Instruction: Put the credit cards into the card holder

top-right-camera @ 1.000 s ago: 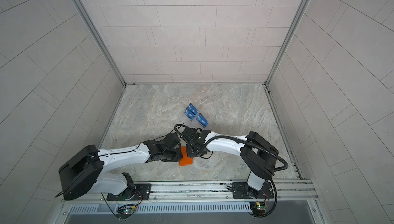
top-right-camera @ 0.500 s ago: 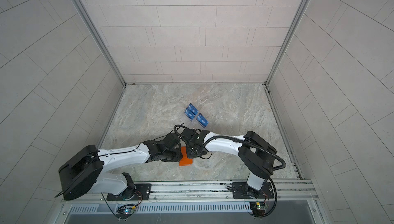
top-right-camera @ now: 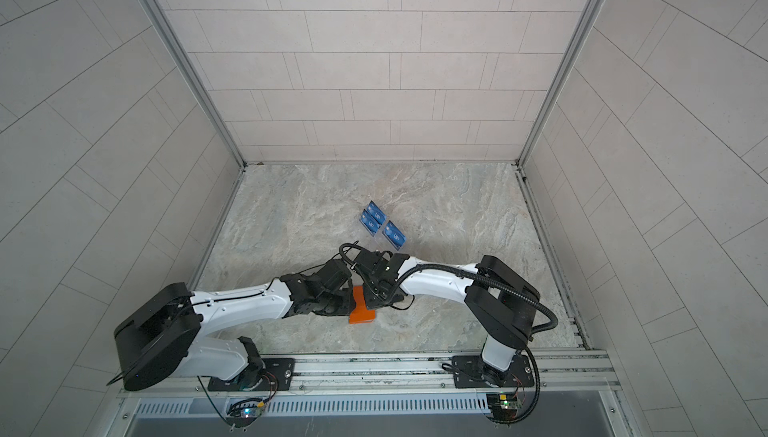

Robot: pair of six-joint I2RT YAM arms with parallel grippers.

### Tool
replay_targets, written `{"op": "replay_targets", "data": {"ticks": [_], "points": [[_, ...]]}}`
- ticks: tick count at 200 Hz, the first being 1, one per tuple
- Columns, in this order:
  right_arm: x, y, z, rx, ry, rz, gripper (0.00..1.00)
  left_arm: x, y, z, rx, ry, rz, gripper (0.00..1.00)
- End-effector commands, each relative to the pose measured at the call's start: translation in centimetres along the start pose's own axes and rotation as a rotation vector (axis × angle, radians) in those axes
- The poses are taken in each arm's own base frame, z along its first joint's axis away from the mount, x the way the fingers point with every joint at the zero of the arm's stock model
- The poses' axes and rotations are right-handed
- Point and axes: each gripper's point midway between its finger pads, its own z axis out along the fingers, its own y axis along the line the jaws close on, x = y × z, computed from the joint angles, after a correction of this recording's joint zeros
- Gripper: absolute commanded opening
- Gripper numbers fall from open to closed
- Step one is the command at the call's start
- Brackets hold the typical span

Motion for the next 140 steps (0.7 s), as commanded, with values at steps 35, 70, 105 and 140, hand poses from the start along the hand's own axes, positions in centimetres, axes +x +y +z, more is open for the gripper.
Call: {"op": "replay_targets", "data": {"ticks": [35, 70, 105, 140], "points": [[-0.2, -0.8, -1.0, 0.021, -0.006, -0.014, 0.15, 2.1, 2.1, 0.7, -0.077, 0.070, 0.010, 0.31], [0.0, -0.9, -0.7, 0.023, 0.001, -0.018, 0.12, 2.1, 2.2, 0.8, -0.079, 0.074, 0.011, 0.31], [0.0, 0.0, -0.4, -0.039, -0.004, -0.017, 0.01, 2.2, 2.3, 0.9, -0.081, 0.075, 0.006, 0.31], [-0.2, 1.2, -0.5, -0.126, -0.010, -0.069, 0.00, 2.3, 2.4, 1.0, -0.086, 0.078, 0.004, 0.31]]}}
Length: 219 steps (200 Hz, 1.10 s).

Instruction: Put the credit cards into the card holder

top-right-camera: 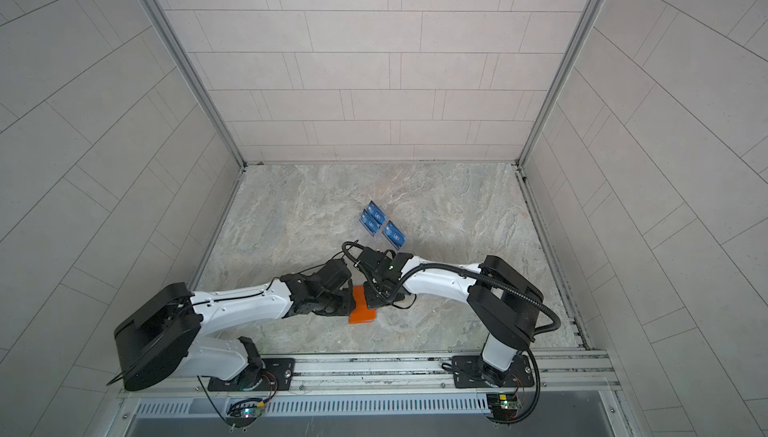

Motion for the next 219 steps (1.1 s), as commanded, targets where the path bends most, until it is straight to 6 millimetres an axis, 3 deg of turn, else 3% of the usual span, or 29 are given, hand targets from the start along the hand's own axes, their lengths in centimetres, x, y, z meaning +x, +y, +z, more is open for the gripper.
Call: {"op": "replay_targets", "data": {"ticks": [1, 219], "points": [[-0.2, 1.0, -0.5, -0.067, -0.016, -0.045, 0.00, 2.3, 2.5, 1.0, -0.088, 0.076, 0.005, 0.31], [-0.7, 2.6, 0.5, -0.160, 0.035, -0.119, 0.00, 2.4, 2.2, 1.2, -0.101, 0.087, 0.014, 0.31]]}}
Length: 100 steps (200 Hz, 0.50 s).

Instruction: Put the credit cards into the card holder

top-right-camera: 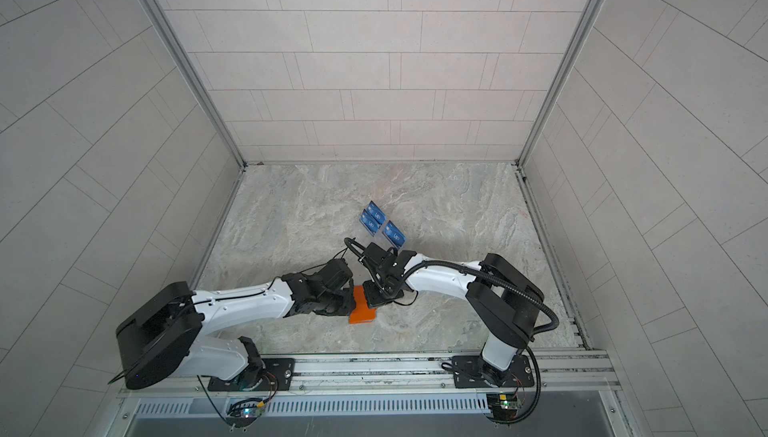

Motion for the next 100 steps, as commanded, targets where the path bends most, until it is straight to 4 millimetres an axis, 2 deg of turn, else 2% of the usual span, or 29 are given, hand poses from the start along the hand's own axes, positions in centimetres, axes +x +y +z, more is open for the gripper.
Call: {"op": "replay_targets", "data": {"ticks": [1, 48, 100], "points": [[-0.71, 1.50, 0.37, -0.052, -0.008, -0.030, 0.00, 2.36, 2.27, 1.15, -0.090, 0.081, 0.010, 0.31], [-0.99, 1.40, 0.88, -0.052, -0.020, -0.025, 0.00, 2.53, 2.41, 1.29, -0.093, 0.087, 0.010, 0.31], [-0.53, 0.66, 0.16, -0.037, -0.035, -0.031, 0.00, 2.64, 2.64, 1.43, -0.098, 0.087, 0.007, 0.31]]}}
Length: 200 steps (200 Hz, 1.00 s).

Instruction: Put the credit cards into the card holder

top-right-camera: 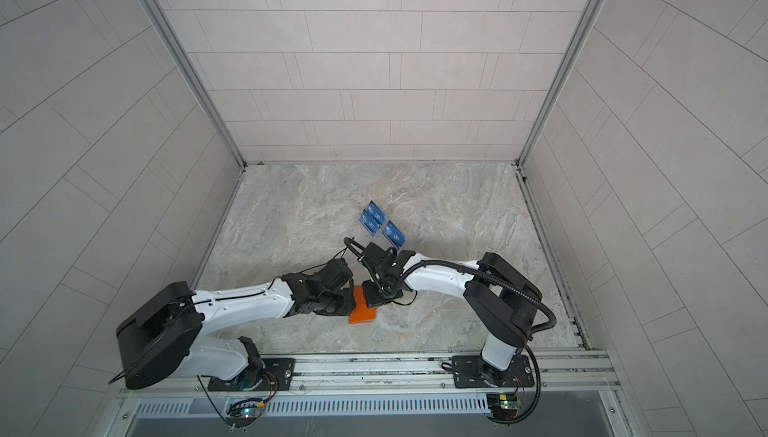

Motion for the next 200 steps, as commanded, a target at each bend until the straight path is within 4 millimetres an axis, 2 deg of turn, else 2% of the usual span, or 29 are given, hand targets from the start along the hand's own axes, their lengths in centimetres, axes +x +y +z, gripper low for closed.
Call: {"op": "replay_targets", "data": {"ticks": [1, 35, 64, 119, 200], "points": [[-0.4, 0.6, -0.1, -0.030, -0.034, -0.033, 0.00, 2.7, 2.7, 1.4, -0.099, 0.087, 0.008, 0.31], [-0.8, 0.3, -0.6, -0.039, -0.048, -0.033, 0.00, 2.7, 3.1, 1.4, -0.122, 0.087, 0.013, 0.30], [-1.1, 0.9, -1.5, -0.076, -0.058, -0.057, 0.00, 2.8, 3.3, 1.6, -0.145, 0.092, 0.026, 0.30], [-0.9, 0.8, -2.2, -0.083, -0.060, -0.077, 0.00, 2.9, 3.3, 1.7, -0.146, 0.094, 0.019, 0.30], [-1.6, 1.4, -1.0, -0.103, -0.033, -0.096, 0.00, 3.0, 3.3, 1.7, -0.147, 0.098, 0.019, 0.29]]}}
